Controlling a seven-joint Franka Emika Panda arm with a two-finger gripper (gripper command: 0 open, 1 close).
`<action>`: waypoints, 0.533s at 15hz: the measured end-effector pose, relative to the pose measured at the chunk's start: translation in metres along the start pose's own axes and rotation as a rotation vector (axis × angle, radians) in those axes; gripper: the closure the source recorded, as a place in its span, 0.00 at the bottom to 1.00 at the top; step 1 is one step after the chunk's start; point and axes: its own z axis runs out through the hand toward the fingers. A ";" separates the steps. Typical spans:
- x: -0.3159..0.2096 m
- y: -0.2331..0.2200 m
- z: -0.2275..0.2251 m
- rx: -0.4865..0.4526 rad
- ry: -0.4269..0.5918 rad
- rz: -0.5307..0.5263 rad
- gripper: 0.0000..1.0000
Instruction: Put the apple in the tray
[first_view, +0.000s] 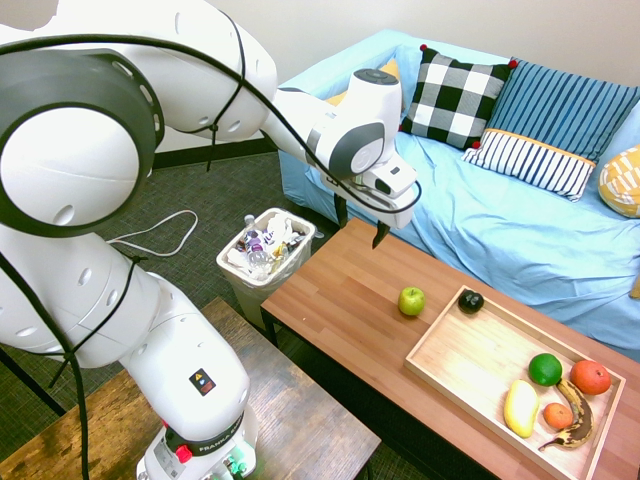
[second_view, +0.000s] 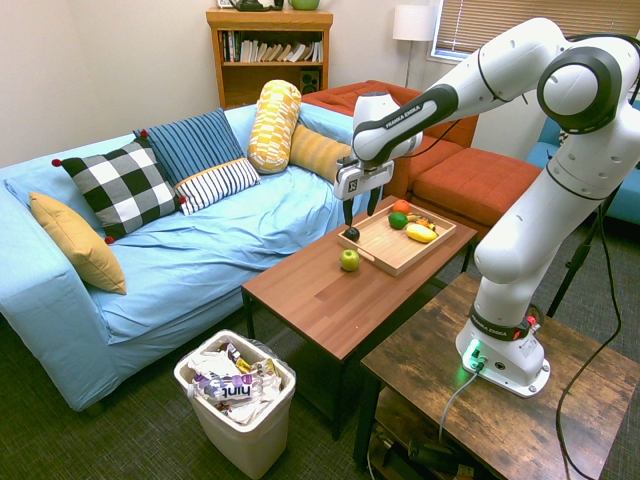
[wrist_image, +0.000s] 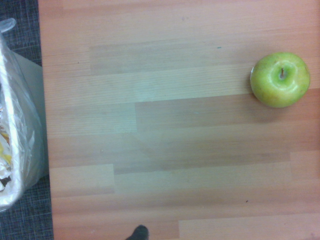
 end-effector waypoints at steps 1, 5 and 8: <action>0.001 -0.001 0.000 0.002 0.001 0.000 0.00; 0.014 -0.012 0.013 0.009 0.004 0.035 0.00; 0.042 -0.020 0.041 -0.010 0.031 0.126 0.00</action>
